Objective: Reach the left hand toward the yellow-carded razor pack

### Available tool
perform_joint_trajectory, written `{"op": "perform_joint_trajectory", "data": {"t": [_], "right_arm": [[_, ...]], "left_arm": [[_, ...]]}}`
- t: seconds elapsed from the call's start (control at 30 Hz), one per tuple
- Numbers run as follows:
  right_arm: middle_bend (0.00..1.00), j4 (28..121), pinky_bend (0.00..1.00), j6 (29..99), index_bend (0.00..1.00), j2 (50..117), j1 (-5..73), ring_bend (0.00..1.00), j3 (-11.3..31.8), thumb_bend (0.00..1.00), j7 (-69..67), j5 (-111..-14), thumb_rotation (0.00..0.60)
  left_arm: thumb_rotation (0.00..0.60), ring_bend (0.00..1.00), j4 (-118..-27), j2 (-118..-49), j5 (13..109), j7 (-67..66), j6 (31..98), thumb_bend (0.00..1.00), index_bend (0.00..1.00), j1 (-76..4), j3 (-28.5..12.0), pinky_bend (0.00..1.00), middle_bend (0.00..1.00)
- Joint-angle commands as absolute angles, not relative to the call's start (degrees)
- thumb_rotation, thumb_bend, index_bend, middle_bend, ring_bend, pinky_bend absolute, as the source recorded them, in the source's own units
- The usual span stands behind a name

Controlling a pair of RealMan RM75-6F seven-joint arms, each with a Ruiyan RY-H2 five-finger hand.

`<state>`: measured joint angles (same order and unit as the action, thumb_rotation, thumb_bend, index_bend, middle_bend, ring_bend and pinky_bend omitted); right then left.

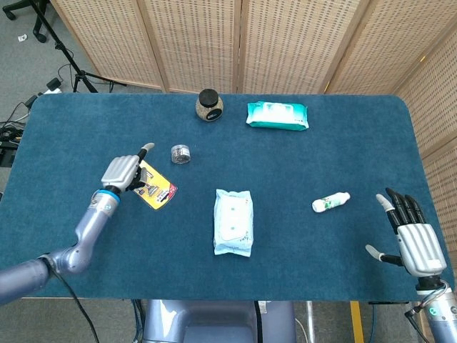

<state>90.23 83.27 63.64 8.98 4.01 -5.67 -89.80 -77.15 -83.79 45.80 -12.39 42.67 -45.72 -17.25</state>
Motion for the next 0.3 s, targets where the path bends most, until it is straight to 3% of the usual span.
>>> {"op": "perform_joint_trajectory", "data": {"t": [0.03,0.3], "right_arm": [[0.00,90.0,0.00,82.5,0.00,63.8,9.4,0.00,4.1,0.00,-5.7,-89.3,0.600],[0.00,90.0,0.00,82.0,0.00,63.9,9.7,0.00,4.2,0.00,-5.6,-88.9,0.600]], "left_arm": [[0.600,1.00,-73.7,-86.6,43.2,-13.7,40.9,0.86,0.01,-47.9,-16.6,1.00,0.98],[0.600,1.00,-69.8,-89.9,41.3,-13.3,39.9,0.84,0.01,-50.0,-16.5,1.00,0.98]]}}
